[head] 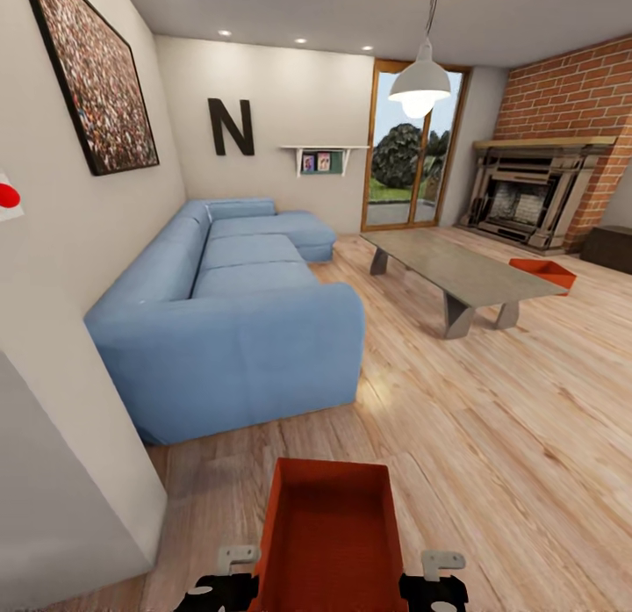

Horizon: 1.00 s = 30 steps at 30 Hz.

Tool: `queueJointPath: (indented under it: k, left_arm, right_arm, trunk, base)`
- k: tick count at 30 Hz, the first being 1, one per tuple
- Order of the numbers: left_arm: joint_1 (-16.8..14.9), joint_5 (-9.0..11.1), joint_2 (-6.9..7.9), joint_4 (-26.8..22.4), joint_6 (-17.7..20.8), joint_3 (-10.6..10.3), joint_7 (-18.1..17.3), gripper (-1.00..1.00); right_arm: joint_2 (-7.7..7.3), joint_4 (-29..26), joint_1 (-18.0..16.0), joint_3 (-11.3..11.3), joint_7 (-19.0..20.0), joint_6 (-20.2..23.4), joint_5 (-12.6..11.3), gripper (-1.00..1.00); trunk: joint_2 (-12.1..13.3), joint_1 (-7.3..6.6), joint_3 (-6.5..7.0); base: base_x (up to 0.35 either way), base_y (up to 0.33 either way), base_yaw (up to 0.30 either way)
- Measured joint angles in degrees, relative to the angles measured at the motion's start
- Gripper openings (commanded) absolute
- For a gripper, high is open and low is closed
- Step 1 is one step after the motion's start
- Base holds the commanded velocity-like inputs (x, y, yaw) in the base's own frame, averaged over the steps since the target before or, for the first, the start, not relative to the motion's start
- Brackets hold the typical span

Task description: Move the two storage containers from the living room to the garage. In the garage, place one container on the floor and stack the other container on top of it (either order is fine).

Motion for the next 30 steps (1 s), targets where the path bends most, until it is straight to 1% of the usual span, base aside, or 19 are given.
queueJointPath:
  k: [1, 24, 28, 30]
  left_arm:
    - [0.0, 0.0, 0.0, 0.0, 0.0, 0.0, 0.0, 1.0]
    - [0.0, 0.0, -0.01, -0.3, 0.0, 0.0, 0.1, 1.0]
    - [0.0, -0.1, -0.22, -2.8, 0.4, 0.0, 0.2, 1.0]
    - [0.0, -0.1, -0.33, -3.7, 1.3, 0.0, 0.2, 1.0]
  right_arm:
    - [-0.01, 0.0, 0.0, 0.0, 0.0, 0.0, 0.0, 1.0]
    - [-0.18, -0.1, 0.0, 0.0, 0.4, -0.2, 0.1, 1.0]
    - [-0.34, -1.7, 0.0, 0.0, 0.3, 0.1, 0.1, 1.0]
    - [-0.41, -2.4, 0.0, 0.0, 0.3, 0.2, 0.1, 1.0]
  trunk:
    - [-0.4, 0.22, -0.27]
    - [-0.4, 0.23, -2.28]
    - [-0.4, 0.23, -2.63]
    - [-0.4, 0.23, -2.81]
  base:
    - [0.0, 0.0, 0.06]
    - [0.0, 0.0, 0.01]
    - [0.0, 0.0, 0.054]
    - [0.0, 0.0, 0.084]
